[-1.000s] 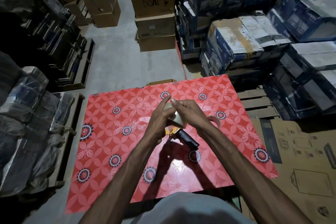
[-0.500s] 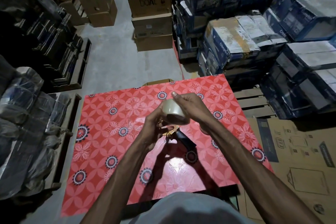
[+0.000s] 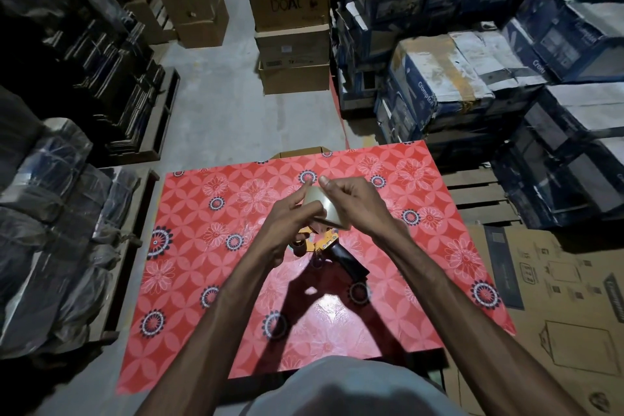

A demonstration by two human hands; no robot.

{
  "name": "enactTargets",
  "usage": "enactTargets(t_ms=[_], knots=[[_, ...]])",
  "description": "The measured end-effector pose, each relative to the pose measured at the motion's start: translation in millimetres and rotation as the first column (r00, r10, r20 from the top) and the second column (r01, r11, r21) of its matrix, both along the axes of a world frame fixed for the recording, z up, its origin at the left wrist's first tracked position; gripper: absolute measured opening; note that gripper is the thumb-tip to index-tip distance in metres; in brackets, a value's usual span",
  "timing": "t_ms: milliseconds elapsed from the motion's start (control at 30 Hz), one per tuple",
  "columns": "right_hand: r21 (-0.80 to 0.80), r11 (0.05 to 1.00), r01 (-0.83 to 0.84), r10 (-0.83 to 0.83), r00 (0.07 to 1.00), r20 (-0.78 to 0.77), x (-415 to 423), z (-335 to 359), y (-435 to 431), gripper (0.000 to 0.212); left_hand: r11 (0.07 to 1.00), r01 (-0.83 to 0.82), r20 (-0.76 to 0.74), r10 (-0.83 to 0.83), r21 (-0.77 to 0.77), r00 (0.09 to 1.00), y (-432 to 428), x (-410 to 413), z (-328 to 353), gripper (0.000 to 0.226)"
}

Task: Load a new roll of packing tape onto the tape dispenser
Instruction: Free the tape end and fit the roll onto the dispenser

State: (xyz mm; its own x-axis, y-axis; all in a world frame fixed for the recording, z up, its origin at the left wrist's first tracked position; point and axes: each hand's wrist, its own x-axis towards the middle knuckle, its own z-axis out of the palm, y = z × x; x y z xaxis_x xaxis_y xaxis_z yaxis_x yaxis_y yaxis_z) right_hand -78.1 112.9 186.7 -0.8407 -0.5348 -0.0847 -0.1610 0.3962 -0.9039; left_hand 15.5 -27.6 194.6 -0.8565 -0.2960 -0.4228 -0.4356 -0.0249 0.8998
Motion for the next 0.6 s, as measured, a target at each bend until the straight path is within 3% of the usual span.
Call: enactTargets(t_ms=[100,233,400,600], knots=[[0.044,0.999,0.023,-0.021,0.998,-0.057,5.8,-0.6,1.4,0.057,0.987,0.04,-0.012,-0.042,-0.153,0.999,6.0,0.2,6.1,0.077],[0.006,0.998,0.058,-0.058,0.998,-0.02,8.9,-5.1,2.2,0.059,0.966,-0.008,-0.094,-0.017,-0.258,0.995,21.6,3.5,4.9,0.074],[0.007,0.997,0.076,-0.077,0.997,0.012,12.3,-13.2,5.1,0.052,0.992,-0.055,-0.126,0.041,-0.111,0.991,24.0,6.2,-6.0,0.08],[-0.023,0.996,0.092,-0.09,0.993,0.078,13.5,-19.6,5.1,0.063,0.997,-0.062,-0.129,0.056,-0.044,0.99,21.5,5.5,-12.7,0.081]])
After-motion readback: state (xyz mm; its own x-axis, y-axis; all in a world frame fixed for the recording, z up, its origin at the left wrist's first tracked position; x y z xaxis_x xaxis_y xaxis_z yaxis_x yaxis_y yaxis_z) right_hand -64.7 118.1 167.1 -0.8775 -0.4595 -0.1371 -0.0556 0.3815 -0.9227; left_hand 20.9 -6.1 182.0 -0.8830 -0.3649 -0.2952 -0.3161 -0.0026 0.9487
